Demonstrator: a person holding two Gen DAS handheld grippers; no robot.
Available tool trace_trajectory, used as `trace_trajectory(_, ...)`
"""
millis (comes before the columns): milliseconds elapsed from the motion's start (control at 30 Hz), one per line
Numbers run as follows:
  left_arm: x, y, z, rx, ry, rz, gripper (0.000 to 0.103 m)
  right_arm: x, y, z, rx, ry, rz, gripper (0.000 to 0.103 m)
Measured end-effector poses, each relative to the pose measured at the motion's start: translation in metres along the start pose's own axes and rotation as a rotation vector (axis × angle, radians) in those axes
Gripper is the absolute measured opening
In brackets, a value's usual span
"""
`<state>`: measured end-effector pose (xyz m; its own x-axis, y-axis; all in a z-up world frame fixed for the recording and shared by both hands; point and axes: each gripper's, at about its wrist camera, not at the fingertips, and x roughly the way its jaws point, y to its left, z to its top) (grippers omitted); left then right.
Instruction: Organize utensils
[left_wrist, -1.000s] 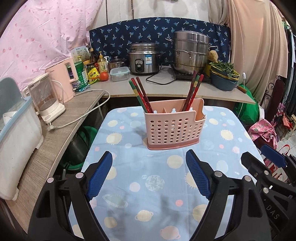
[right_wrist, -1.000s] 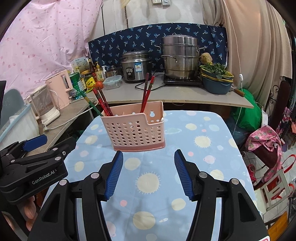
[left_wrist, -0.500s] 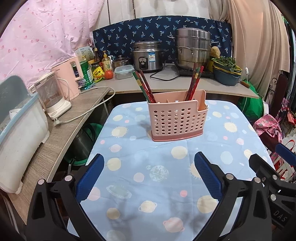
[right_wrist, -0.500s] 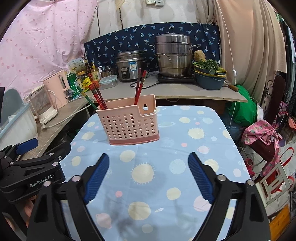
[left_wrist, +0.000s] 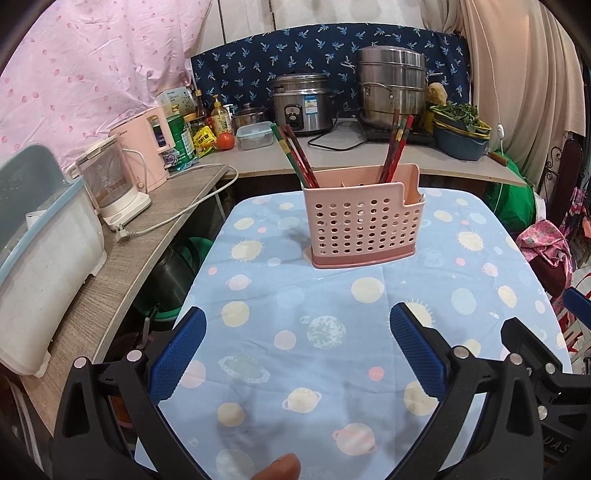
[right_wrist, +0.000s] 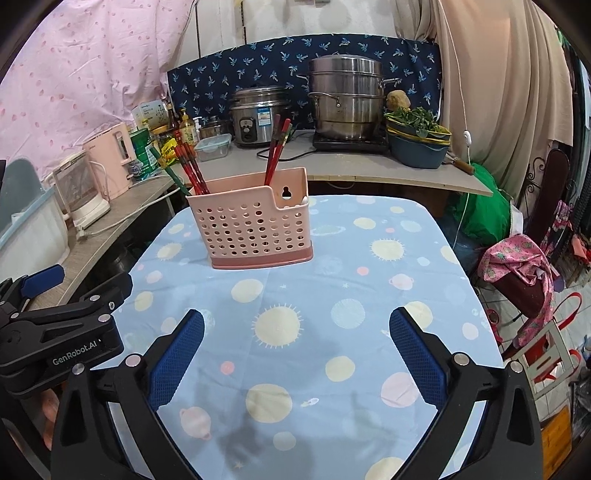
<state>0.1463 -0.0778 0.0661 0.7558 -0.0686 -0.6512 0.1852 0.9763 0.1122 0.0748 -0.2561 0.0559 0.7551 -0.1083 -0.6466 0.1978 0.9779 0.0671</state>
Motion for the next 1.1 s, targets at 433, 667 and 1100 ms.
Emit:
trace_trajectory(433, 0.0037, -0.0005, -0.0038, -0.002, 0.017, 0.019, 0.095, 0.0029, -0.0002, -0.0014, 0.005, 0.005, -0.003, 0.097)
trace_trajectory(667, 0.0065, -0.0018, -0.0059, 0.006, 0.029, 0.028, 0.095, 0.0046, 0.0023, -0.0006, 0.001, 0.008, -0.003, 0.097)
trace_trajectory(1100, 0.0078, 0.0023, -0.0048, -0.006, 0.028, 0.04, 0.095, 0.0079, 0.0022, -0.0002, 0.008, 0.015, -0.002, 0.097)
